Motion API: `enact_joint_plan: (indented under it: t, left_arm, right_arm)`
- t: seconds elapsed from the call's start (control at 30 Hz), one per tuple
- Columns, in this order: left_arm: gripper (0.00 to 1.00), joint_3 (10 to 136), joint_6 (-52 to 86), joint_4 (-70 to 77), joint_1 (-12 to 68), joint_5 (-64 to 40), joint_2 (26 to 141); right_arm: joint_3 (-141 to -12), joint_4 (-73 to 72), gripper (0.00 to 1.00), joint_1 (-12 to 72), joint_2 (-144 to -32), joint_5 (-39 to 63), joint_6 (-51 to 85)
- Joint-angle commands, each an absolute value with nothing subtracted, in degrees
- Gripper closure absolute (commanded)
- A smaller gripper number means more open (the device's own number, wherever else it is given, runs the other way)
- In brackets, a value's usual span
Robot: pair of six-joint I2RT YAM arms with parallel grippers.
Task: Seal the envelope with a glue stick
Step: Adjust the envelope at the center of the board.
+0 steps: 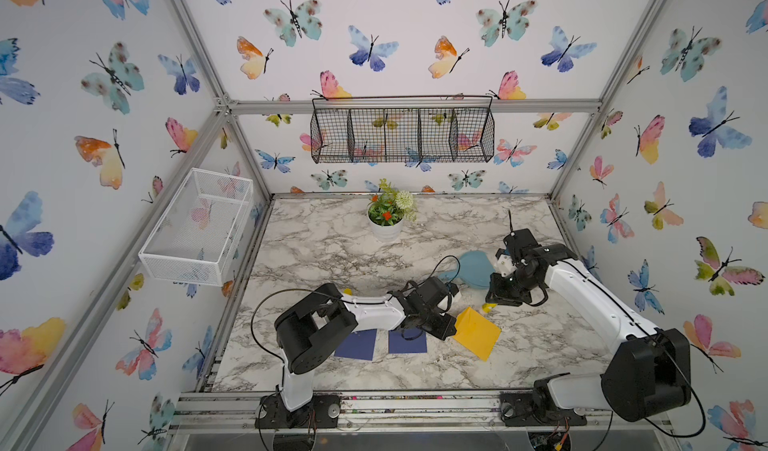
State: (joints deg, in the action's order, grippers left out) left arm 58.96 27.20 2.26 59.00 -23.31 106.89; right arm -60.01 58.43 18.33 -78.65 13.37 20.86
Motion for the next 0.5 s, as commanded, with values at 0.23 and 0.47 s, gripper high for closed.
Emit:
enact_joint_plan:
  t: [0.23, 0.47]
  left_arm:
    - [1.00, 57.97, 33.20, 4.75, 60.03, -25.52, 109.41]
    - [1.00, 58.46, 34.51, 4.19, 59.94, -26.88, 111.16]
  right_arm:
    - [-54.06, 54.56, 0.98, 25.83, -76.55, 6.55, 30.97]
    - [-52.09, 51.45, 0.98, 27.49, -76.00, 5.49, 33.14]
